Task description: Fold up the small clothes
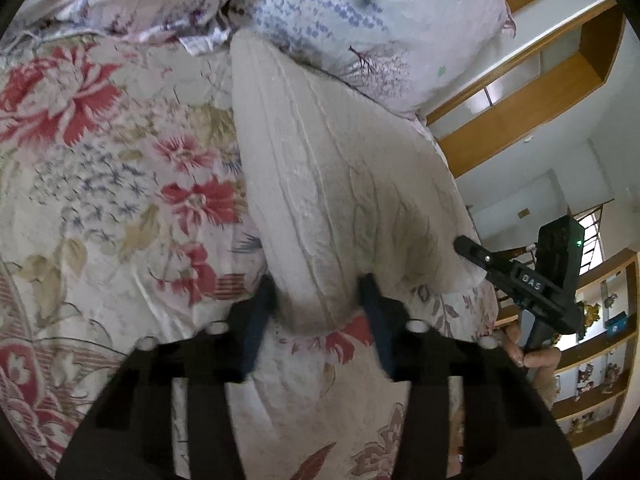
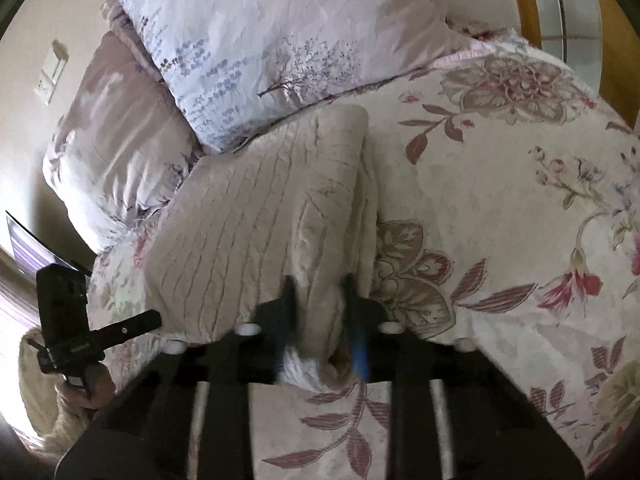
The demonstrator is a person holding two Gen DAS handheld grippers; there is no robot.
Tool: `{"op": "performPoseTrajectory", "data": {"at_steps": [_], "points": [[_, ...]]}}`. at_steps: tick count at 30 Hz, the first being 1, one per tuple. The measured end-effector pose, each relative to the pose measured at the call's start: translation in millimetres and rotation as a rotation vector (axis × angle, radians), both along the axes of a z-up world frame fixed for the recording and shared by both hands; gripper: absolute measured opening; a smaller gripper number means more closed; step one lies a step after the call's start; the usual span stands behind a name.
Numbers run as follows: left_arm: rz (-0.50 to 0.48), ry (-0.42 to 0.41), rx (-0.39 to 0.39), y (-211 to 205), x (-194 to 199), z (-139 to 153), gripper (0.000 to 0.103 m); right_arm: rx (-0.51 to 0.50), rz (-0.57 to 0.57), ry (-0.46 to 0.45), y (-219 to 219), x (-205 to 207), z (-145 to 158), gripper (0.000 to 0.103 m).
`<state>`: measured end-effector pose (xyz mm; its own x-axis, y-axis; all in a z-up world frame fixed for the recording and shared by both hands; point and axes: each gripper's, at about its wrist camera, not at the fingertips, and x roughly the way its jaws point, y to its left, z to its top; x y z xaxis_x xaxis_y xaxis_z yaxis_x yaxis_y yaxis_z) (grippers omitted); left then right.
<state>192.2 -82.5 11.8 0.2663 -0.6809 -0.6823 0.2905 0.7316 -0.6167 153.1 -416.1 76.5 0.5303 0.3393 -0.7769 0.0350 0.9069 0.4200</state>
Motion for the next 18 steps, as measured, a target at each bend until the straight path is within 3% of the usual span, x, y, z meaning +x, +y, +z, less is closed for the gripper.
{"op": "performPoseTrajectory", "data": {"at_steps": [3, 5, 8, 12, 14, 18], "points": [[-0.01, -0.008, -0.007, 1, 2, 2, 0.022, -0.015, -0.025, -0.083, -2, -4, 20, 0.012], [-0.016, -0.032, -0.023, 4, 0, 7, 0.019, -0.041, -0.043, -0.164, -2, -10, 40, 0.012], [-0.022, -0.062, -0.034, 7, -6, 11, 0.018, -0.105, -0.068, -0.207, -2, -12, 49, 0.011], [-0.033, -0.04, -0.025, 9, -8, 0, 0.017, -0.146, -0.112, -0.043, -14, -3, 6, 0.01], [-0.031, -0.028, -0.027, 10, -9, -5, 0.017, -0.127, -0.152, 0.028, -24, -2, -18, 0.004], [-0.036, -0.033, -0.017, 10, -11, -3, 0.021, -0.05, -0.164, 0.036, -31, -4, -21, 0.005]]}}
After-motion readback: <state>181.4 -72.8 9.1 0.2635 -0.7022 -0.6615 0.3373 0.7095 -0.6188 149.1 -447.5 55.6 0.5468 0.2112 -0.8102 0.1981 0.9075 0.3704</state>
